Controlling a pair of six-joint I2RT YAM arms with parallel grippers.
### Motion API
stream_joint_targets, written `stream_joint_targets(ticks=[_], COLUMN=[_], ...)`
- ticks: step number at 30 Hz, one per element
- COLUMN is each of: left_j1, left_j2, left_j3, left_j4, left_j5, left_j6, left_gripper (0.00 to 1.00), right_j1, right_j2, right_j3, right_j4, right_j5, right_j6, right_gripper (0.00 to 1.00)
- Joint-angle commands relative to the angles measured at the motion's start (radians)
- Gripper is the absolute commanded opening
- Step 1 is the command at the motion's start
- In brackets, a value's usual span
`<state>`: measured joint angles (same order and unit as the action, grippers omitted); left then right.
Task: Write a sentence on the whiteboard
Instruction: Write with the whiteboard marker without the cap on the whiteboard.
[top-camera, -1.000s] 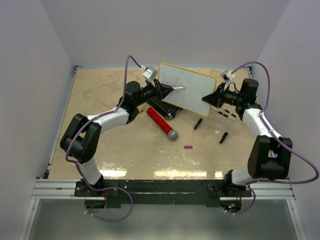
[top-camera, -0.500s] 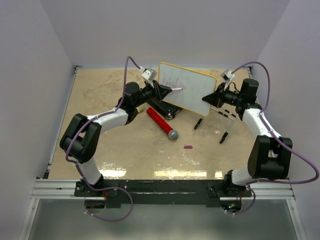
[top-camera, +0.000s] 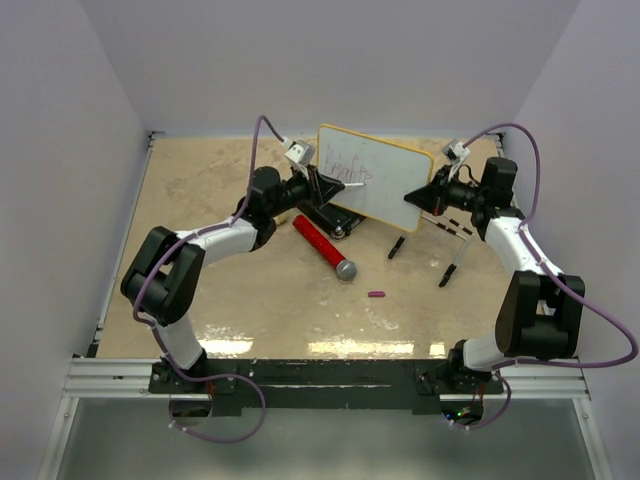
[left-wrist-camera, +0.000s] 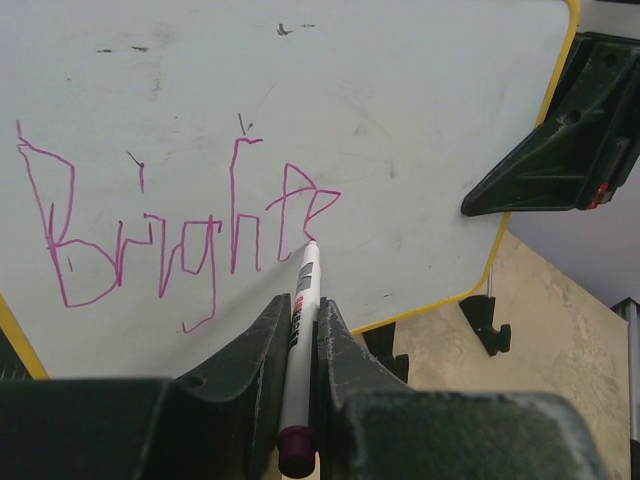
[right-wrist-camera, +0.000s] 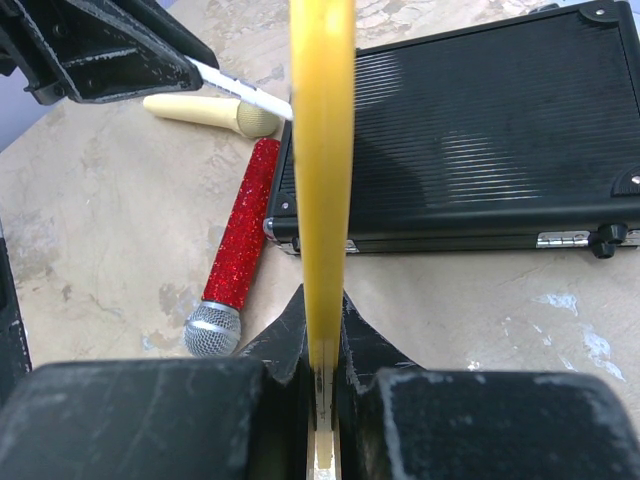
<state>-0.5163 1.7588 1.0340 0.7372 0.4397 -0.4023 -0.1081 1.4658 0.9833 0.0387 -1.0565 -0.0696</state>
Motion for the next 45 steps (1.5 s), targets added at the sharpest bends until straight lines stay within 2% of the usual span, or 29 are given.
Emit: stream_joint_targets(ticks=[1, 8, 18, 45], left_j1=[-0.019, -0.025, -0.024, -0.025], left_j2=[0.025, 0.024, -0.074, 0.025], left_j3=[0.04, 0.064, 0.023, 0.083], left_j4=[0.002, 0.022, 0.073, 0.047], left_j5=[0.016, 0.027, 0.042, 0.01], left_j6=[0.025, 0.0, -0.015, -0.017], left_gripper=[0.0, 0.0, 0.0, 0.0], right_j1=[0.007, 0.007, 0.008, 0.007], right_j2=[-0.012, -0.012, -0.01, -0.01], right_j3=[0.028, 0.028, 0.028, 0.029], right_j4=[-0.013, -0.014, -0.014, -0.016], right_j5=[-0.014, -0.014, -0.013, -0.011], right_j6=[-0.024, -0.024, -0.025, -0.027], right_gripper=[0.0, 0.0, 0.0, 0.0])
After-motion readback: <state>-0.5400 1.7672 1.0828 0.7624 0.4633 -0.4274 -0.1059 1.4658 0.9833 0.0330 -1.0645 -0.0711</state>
